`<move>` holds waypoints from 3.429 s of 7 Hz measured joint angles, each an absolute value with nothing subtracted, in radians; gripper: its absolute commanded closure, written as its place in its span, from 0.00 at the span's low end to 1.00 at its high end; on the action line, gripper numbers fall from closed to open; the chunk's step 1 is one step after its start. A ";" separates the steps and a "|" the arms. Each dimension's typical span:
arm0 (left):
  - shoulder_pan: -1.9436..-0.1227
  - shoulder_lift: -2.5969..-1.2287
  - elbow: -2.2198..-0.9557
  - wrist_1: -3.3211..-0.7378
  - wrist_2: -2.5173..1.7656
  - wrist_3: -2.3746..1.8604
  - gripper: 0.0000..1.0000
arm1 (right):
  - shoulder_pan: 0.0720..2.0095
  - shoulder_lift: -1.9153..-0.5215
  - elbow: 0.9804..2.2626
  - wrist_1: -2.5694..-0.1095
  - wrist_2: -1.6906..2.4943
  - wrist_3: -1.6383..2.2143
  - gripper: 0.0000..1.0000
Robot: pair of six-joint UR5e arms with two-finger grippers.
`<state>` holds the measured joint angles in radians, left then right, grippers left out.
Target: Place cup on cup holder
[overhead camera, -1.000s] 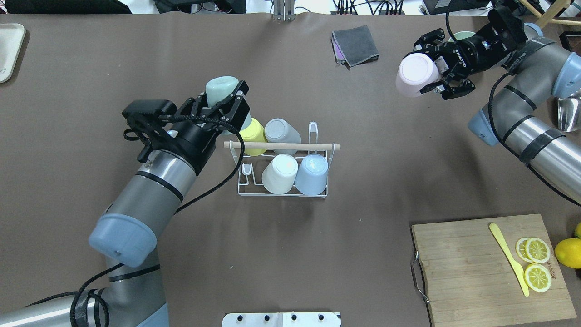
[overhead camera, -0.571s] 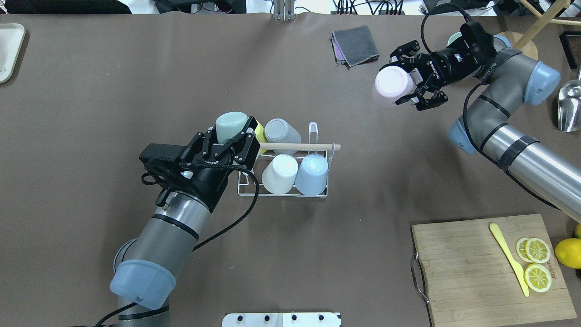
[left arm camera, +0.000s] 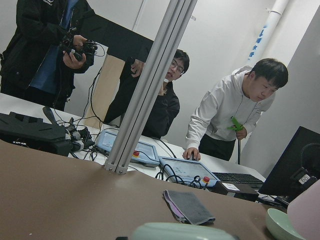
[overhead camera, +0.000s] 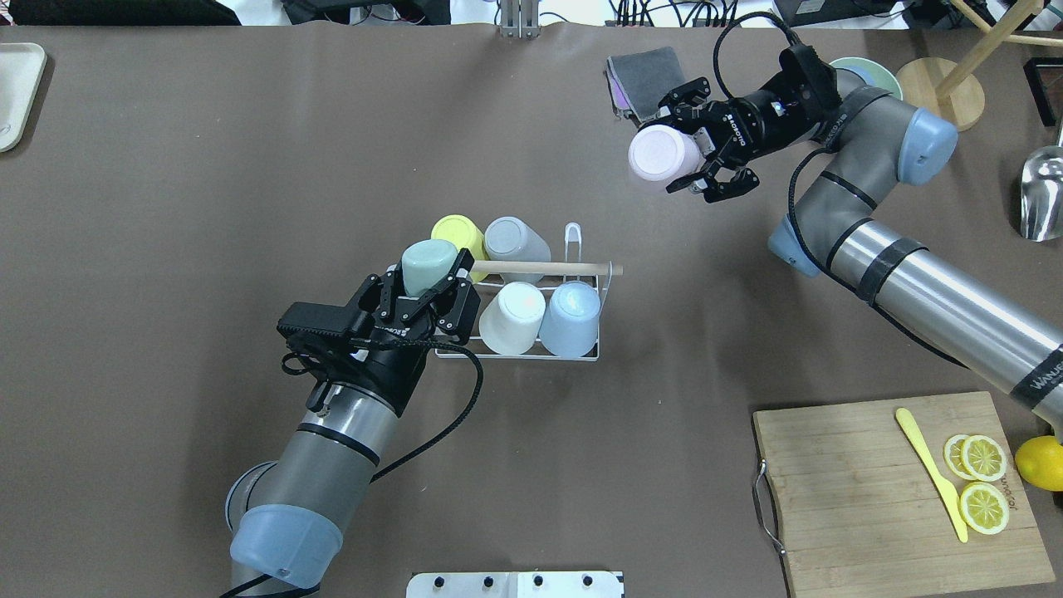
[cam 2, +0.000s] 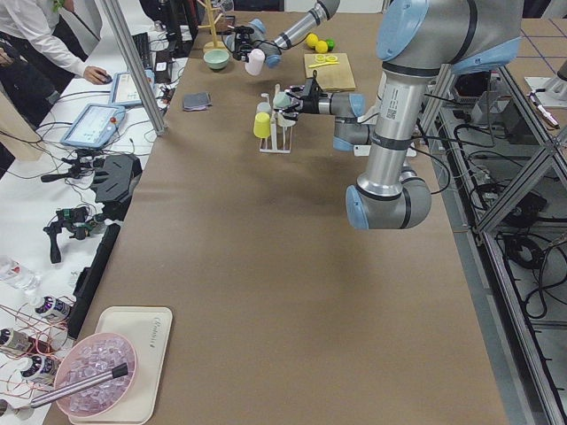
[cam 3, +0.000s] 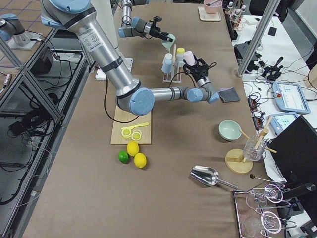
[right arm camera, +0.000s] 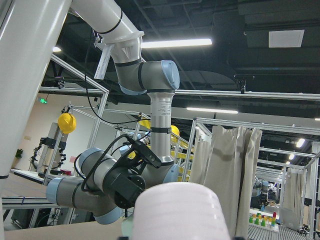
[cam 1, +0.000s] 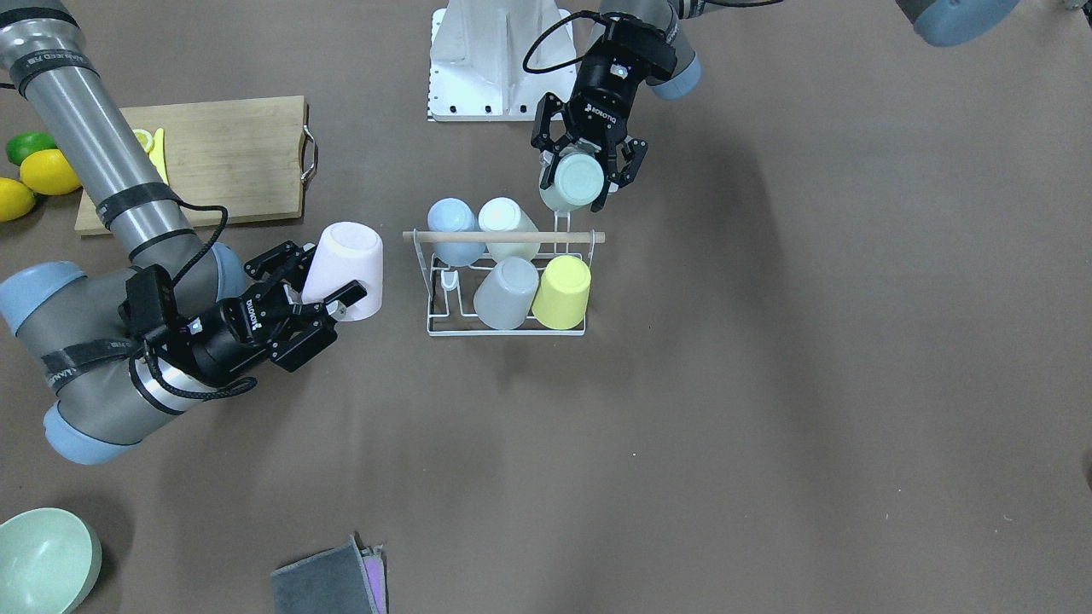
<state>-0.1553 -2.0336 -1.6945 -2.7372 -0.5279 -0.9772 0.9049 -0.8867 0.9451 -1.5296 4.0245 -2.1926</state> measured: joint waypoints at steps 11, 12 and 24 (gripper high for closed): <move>-0.175 -2.037 -1.658 -2.738 -0.438 -0.953 0.02 | 0.785 -0.799 0.920 -1.622 3.973 -2.214 0.50; -0.223 -2.035 -1.674 -2.737 -0.443 -0.925 0.02 | 0.782 -0.799 0.922 -1.623 3.971 -2.216 0.00; -0.968 -1.961 -1.706 -1.882 -1.641 -0.911 0.03 | 0.968 -0.962 1.082 -1.846 4.093 -1.033 0.01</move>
